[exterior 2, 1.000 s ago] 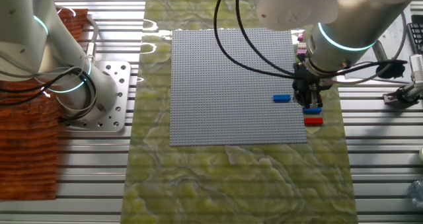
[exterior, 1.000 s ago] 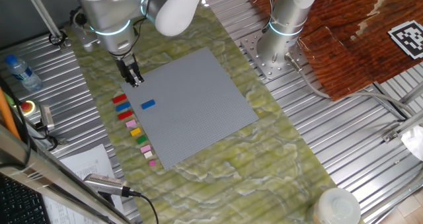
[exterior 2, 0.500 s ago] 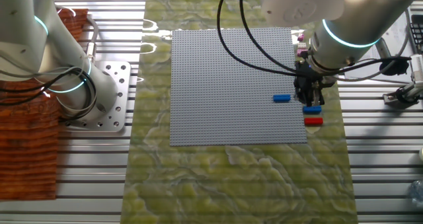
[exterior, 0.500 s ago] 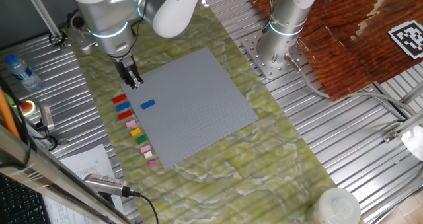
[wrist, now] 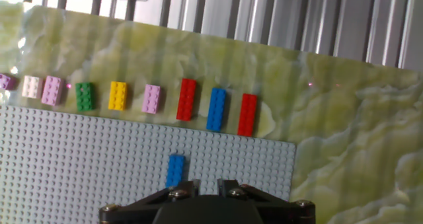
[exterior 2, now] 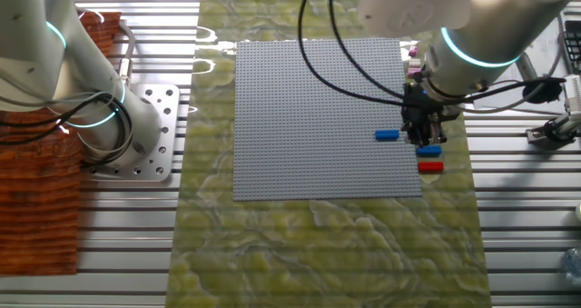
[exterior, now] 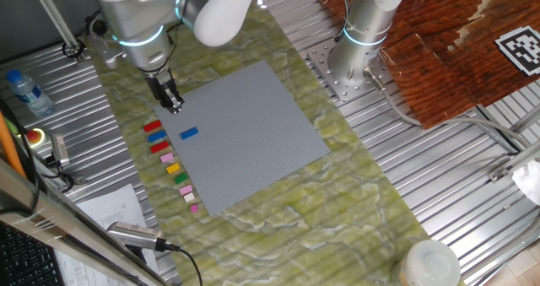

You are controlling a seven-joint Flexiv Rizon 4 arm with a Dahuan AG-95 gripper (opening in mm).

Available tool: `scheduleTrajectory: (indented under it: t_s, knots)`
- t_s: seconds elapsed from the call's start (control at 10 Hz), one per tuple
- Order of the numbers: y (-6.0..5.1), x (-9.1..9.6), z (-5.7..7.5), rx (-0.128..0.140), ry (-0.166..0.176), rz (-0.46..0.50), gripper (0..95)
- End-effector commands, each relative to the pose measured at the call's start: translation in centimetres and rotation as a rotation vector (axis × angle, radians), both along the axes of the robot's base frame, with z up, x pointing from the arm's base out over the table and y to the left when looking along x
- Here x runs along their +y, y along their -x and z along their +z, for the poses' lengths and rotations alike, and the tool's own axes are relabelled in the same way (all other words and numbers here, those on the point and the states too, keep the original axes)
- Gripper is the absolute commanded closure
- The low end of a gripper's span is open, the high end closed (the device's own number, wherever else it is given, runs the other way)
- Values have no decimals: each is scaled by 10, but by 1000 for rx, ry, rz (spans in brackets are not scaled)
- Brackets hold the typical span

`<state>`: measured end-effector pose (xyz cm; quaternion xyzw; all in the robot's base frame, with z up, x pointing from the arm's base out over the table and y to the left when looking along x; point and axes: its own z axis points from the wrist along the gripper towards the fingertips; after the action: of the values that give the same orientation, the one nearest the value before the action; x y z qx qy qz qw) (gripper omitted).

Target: Stack small Lego blocks one on top of the other

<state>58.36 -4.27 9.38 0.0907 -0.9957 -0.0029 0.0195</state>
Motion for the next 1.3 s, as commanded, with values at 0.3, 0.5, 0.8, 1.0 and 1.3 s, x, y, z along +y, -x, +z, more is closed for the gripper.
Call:
scheduleTrajectory:
  t_s: [0.3, 0.5, 0.8, 1.0, 1.3]
  knots:
    - [-3, -5, -13, 5, 13, -69, 760]
    - [-9, -9, -24, -40, 12, -70, 760]
    - [-26, -12, -37, -64, 18, -82, 760]
    - [-37, -20, -45, -79, 28, -74, 760]
    - [-47, -37, -51, -97, 22, -54, 570]
